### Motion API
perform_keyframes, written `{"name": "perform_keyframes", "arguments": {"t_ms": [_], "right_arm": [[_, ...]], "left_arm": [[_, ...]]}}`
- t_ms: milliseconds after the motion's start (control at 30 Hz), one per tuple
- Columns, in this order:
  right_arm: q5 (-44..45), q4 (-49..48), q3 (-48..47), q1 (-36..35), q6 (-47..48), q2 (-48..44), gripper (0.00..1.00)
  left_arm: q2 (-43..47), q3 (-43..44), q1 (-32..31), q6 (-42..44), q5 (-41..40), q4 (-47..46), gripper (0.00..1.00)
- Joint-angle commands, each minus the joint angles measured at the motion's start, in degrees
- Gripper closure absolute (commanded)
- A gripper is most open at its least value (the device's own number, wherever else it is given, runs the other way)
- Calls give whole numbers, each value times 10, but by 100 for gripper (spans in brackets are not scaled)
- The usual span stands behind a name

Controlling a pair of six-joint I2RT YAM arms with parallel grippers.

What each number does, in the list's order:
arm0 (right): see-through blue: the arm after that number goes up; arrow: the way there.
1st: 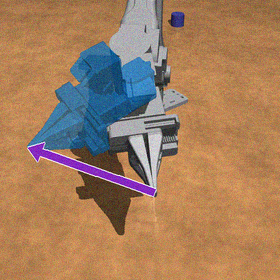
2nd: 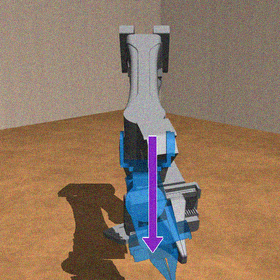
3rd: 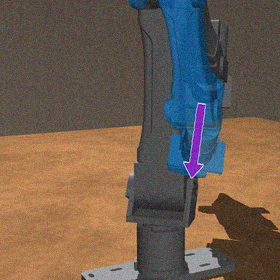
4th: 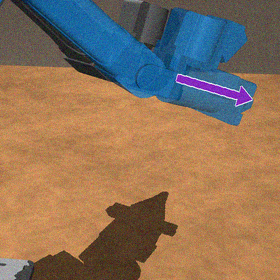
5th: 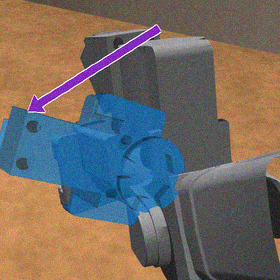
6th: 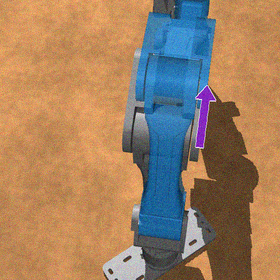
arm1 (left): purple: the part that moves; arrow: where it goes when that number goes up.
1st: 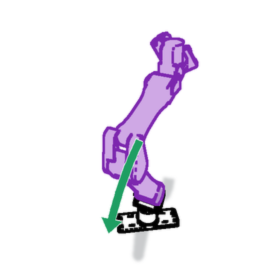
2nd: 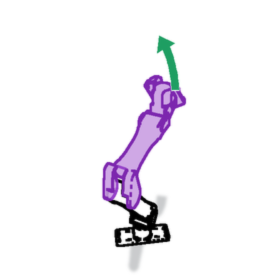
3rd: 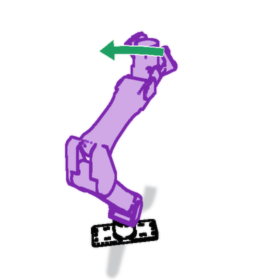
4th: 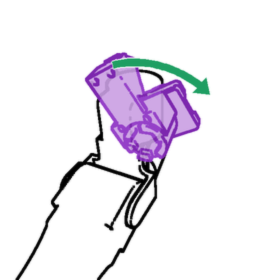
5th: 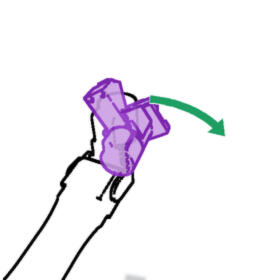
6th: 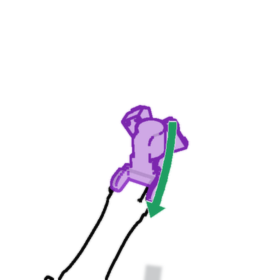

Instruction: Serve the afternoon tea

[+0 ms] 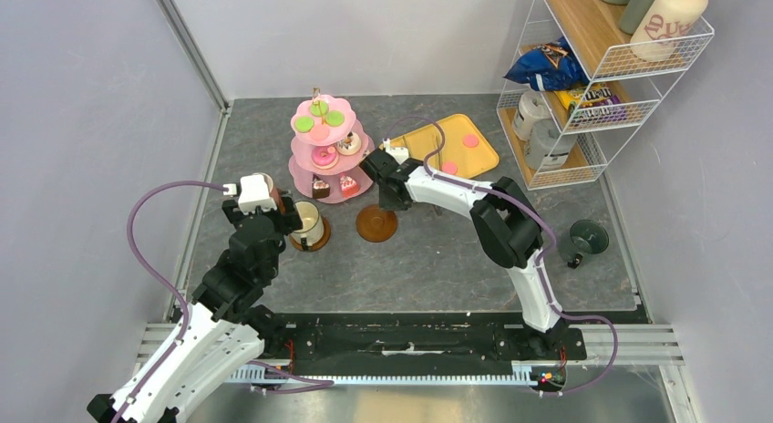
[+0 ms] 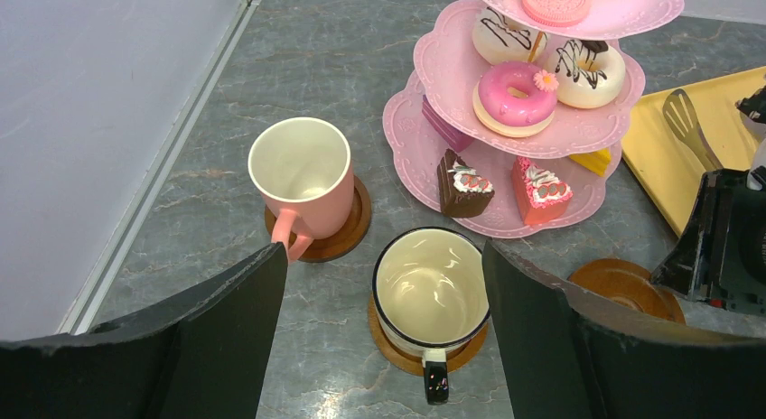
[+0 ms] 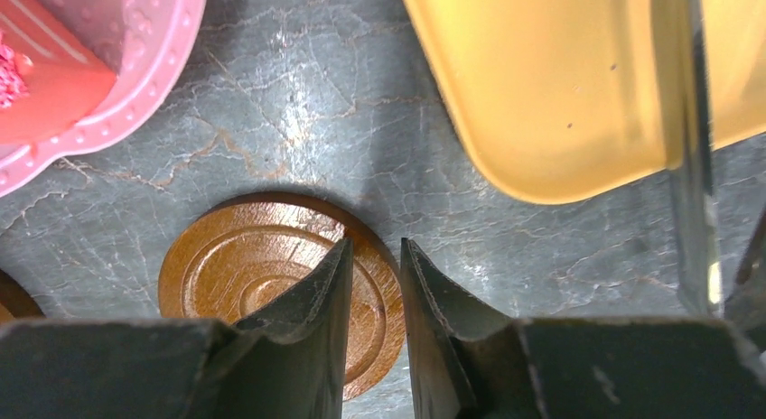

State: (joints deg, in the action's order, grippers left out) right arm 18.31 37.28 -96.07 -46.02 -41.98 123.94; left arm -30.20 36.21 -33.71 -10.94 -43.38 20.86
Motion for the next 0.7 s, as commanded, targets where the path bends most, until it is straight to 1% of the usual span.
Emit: {"name": "perform_keyframes", "arguments": {"t_ms": [0, 167, 300, 433, 567, 667], "right_arm": [[52, 1, -40, -1, 32, 12, 67], [40, -3, -48, 0, 51, 14, 66], [34, -10, -24, 0, 70, -24, 61], [53, -12, 30, 3, 108, -100, 53], [58, 2, 104, 31, 116, -184, 50], [64, 17, 161, 64, 116, -257, 47]], "left_arm": [[3, 0, 6, 10, -1, -24, 14], [4, 1, 8, 11, -2, -23, 14], [5, 0, 8, 10, -3, -23, 14], [7, 0, 8, 9, -4, -23, 14], [11, 0, 8, 9, -5, -22, 14], [14, -1, 8, 8, -6, -23, 14]]}}
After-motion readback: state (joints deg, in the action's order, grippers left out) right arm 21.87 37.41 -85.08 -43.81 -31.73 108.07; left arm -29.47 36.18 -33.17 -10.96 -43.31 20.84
